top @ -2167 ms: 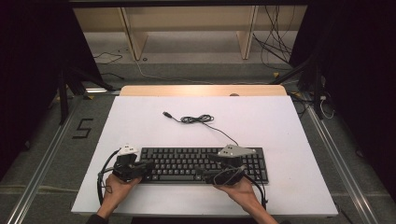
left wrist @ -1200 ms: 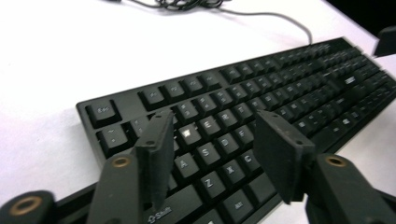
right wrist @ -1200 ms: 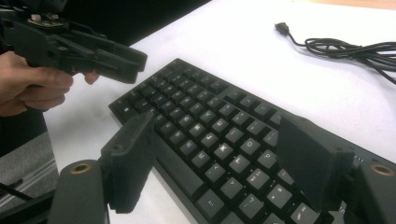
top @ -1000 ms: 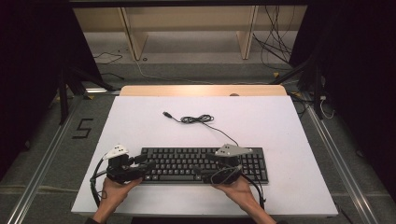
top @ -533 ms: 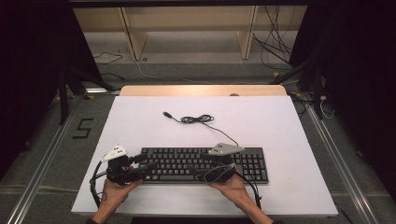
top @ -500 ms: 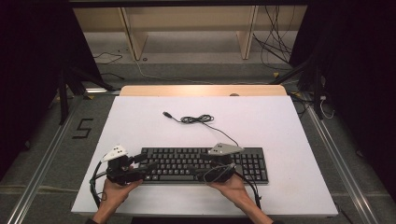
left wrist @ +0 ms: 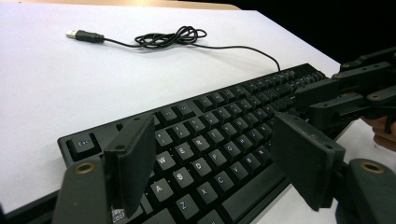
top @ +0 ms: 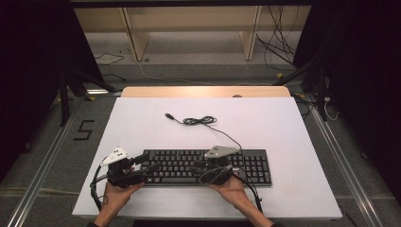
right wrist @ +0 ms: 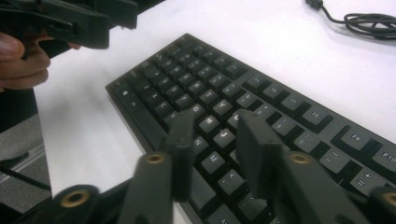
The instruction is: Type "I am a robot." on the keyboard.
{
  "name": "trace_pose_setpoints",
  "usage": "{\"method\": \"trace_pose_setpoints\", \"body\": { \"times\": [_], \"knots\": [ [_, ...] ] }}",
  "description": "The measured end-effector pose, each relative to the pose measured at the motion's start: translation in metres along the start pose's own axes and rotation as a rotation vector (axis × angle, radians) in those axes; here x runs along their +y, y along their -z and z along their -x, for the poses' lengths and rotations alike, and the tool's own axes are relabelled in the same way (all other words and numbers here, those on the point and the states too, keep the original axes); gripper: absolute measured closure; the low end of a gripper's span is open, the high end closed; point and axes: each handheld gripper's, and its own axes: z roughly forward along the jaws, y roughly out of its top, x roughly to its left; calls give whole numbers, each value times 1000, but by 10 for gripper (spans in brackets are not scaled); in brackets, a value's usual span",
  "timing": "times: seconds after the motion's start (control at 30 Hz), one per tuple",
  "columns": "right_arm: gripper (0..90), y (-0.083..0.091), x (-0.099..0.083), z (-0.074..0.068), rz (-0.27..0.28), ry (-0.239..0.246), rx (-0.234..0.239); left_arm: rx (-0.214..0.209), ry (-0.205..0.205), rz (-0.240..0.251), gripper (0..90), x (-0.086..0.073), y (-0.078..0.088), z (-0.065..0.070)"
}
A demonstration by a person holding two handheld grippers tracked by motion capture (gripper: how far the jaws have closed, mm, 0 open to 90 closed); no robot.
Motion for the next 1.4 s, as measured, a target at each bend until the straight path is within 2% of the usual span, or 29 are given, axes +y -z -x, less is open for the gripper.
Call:
{"method": "trace_pose_setpoints", "body": {
  "times": [0.13, 0.3, 0.67, 1.1, 1.4],
  "knots": [
    [806, -4, 0, 0, -22, 8, -6, 0, 0, 4, 304, 0, 0, 0],
    [895, -10, -1, -2, -49, 15, -11, -1, 1, 9, 302, 0, 0, 1],
    [900, -26, -2, -5, -101, 30, -30, -3, -2, 8, 301, 0, 0, 1],
    [900, -36, -7, -6, -145, 53, -50, -6, -7, 8, 297, 0, 0, 2],
    [900, -37, -8, -9, -143, 73, -74, -6, -11, 8, 294, 0, 0, 2]
  ]
}}
